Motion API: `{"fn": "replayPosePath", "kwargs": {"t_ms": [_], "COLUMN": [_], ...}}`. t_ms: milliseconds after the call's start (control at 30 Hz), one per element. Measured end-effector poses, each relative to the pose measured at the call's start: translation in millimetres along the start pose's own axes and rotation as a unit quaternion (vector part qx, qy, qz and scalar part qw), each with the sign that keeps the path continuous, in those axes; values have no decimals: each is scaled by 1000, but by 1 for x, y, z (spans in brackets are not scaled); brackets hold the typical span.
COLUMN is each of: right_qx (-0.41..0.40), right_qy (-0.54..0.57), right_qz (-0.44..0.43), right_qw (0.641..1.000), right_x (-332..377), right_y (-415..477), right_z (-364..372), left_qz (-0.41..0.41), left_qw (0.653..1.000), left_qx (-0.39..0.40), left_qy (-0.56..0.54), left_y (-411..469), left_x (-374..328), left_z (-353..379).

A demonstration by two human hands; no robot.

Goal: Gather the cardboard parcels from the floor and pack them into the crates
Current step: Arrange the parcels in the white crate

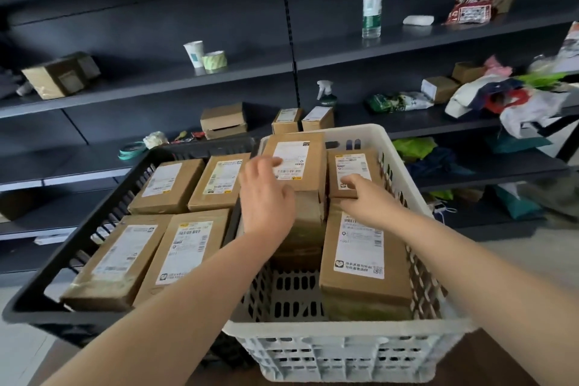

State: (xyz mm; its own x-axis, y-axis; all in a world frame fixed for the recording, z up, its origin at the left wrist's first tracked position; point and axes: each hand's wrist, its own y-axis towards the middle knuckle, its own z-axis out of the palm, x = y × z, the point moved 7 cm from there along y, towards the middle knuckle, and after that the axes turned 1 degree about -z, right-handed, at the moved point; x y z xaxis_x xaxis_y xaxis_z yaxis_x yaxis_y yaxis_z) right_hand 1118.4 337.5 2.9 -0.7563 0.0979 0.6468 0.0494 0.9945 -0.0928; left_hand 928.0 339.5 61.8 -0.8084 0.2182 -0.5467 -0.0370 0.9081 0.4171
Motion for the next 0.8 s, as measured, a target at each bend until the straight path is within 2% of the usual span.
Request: {"fn": "replayPosePath", "kwargs": {"t_ms": [67, 133, 233, 300, 400, 567, 733, 800], "right_qx": [20, 35, 56, 68, 35, -16, -78, -72], "right_qy": [8, 34, 127, 190, 225, 277, 306, 283], "right_qz": [-1, 1, 2, 0, -10, -13, -22, 2], "right_qw": [1000, 999, 990, 979, 974, 961, 948, 956], "right_x": [-2, -2, 2, 9, 17, 10, 1, -10], "right_y": [0, 3, 10, 12, 15, 24, 38, 45], "right_z": [1, 3, 13, 23, 25, -5, -52, -60], "left_qz": [-114, -231, -289, -297, -295, -202, -165, -153], "left_qw": [993, 968, 941, 938, 940, 967, 961, 957], "left_qx": [13, 65, 100, 93, 80, 53, 64, 103], "left_qy": [-17, -78, -143, -152, -152, -143, -212, -223], "left_y": [15, 23, 25, 25, 31, 58, 75, 74], "left_x": [23, 43, 51, 51, 44, 4, -37, -50], "left_z": [9, 25, 43, 45, 42, 41, 56, 66]}}
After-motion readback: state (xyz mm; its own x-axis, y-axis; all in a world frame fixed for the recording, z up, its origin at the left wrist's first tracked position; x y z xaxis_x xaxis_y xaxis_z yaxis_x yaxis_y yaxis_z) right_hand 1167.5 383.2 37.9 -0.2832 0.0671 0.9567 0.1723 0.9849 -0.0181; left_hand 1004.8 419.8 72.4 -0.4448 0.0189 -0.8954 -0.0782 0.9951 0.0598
